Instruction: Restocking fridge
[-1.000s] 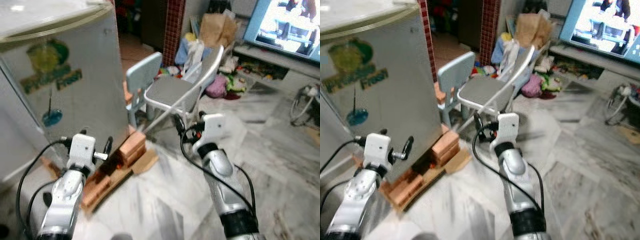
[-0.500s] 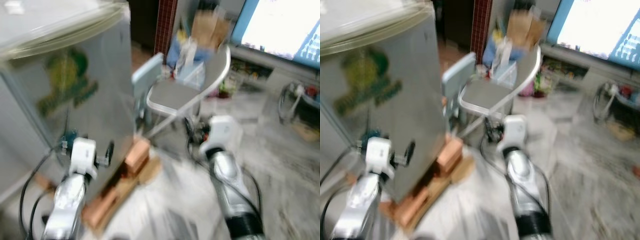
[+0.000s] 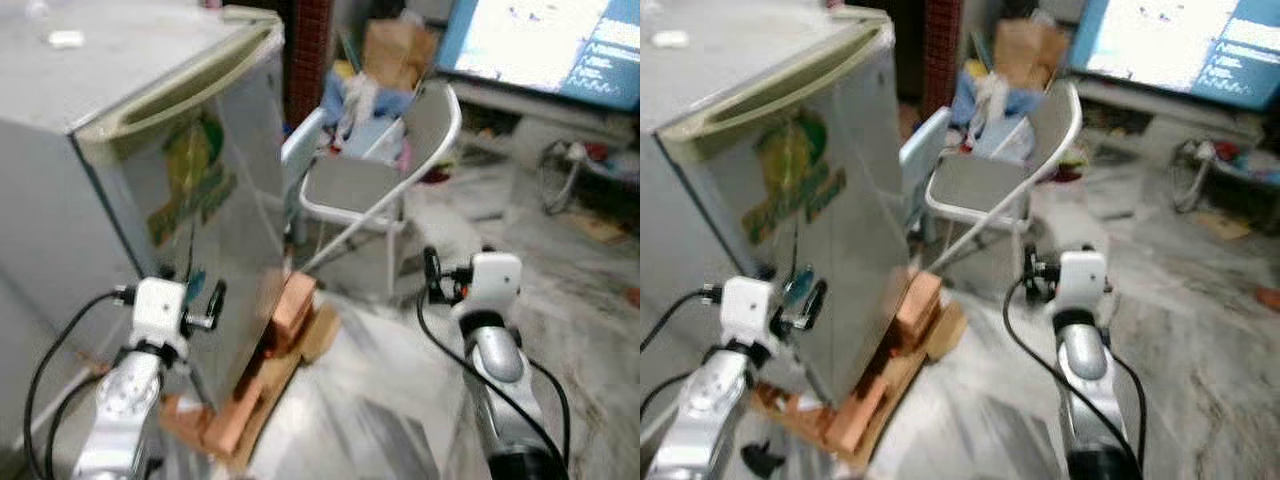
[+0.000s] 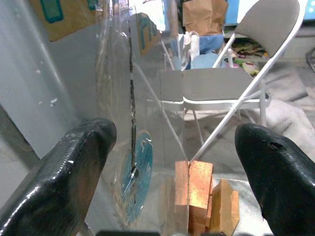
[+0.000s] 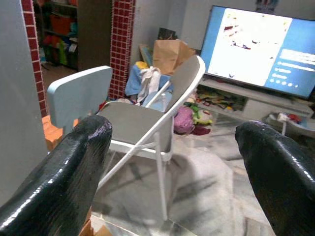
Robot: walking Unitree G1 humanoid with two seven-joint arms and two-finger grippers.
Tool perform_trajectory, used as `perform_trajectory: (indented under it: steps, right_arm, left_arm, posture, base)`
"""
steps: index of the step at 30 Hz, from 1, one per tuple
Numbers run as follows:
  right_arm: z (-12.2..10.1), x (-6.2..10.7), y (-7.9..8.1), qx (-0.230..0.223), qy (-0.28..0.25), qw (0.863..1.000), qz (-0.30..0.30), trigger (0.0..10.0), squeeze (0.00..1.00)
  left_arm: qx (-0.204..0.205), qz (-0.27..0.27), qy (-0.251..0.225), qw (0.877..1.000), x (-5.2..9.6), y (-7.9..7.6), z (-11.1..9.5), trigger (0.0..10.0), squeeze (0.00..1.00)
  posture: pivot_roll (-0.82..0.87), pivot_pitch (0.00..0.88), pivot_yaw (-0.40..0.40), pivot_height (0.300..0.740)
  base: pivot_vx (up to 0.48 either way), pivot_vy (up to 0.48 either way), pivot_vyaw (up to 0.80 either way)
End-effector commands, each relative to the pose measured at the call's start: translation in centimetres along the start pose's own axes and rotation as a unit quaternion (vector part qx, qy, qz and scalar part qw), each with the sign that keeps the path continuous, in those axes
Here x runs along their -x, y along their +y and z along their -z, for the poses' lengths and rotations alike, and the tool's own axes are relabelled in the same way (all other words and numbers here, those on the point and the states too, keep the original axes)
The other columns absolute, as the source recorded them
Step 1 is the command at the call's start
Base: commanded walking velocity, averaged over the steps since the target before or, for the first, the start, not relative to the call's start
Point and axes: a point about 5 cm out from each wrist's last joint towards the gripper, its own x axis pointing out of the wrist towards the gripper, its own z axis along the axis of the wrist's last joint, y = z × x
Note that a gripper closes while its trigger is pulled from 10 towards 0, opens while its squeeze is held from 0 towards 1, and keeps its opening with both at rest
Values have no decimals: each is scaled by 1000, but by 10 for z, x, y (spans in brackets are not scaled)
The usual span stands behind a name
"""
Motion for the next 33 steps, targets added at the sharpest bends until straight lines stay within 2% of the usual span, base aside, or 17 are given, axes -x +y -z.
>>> perform_trajectory:
  steps: [1,4,9,13,17,21,25,29,30,31,33]
  right_arm:
    - [-5,-3,-2,5,-6,1000,4,10000,0]
    - [-6,-5,3,2,-7,1000,-2,10000,0]
    - [-5,-6,9,-5,-5,1000,-10,10000,0]
    - [-4,-6,10,-6,-3,1000,-12,10000,0]
    - [-4,-7,10,-6,-1,1000,-12,10000,0]
    - [-4,-7,9,-3,1,1000,-10,10000,0]
    - [-2,-5,7,-11,14,1000,-1,10000,0]
    - [-2,-5,7,-10,15,1000,0,10000,0]
    - [-2,-4,6,-10,15,1000,0,10000,0]
    - [-2,-4,6,-10,16,1000,-1,10000,0]
    - [-2,-3,6,-10,16,1000,-2,10000,0]
  left_arm:
    - [-4,-33,-24,999,-5,16,-14,10000,0]
    - [-5,-29,-24,999,-6,14,-15,10000,0]
    - [-4,-17,-14,1000,0,6,-10,10000,0]
    - [-4,-17,-12,1000,3,6,-9,10000,0]
    - [-3,-24,-12,1000,3,11,-9,10000,0]
    - [-2,-21,-23,999,4,14,-12,10000,0]
    - [-3,-69,-23,997,2,28,-12,10000,0]
    - [-8,-97,-19,995,1,35,-12,10000,0]
    - [11,-122,-19,992,0,42,-13,10000,0]
    - [13,-129,-21,991,1,44,-14,10000,0]
    - [27,-121,-23,992,2,43,-14,10000,0]
  posture:
    - [114,0,-16,740]
    - [116,0,-21,740]
    - [119,3,-27,740]
    - [123,10,-35,740]
    - [126,12,-44,740]
    - [124,14,-51,740]
    - [122,22,-56,740]
    - [121,26,-58,740]
    - [119,34,-62,740]
    - [119,34,-62,740]
    - [119,38,-64,740]
  base:
    - [0,480,-800]
    - [0,480,-563]
    - [0,480,0]
    - [0,431,0]
    - [0,360,0]
    - [0,0,0]
    - [0,0,0]
    - [0,0,0]
    - [0,0,0]
    - [0,0,0]
    - [0,0,0]
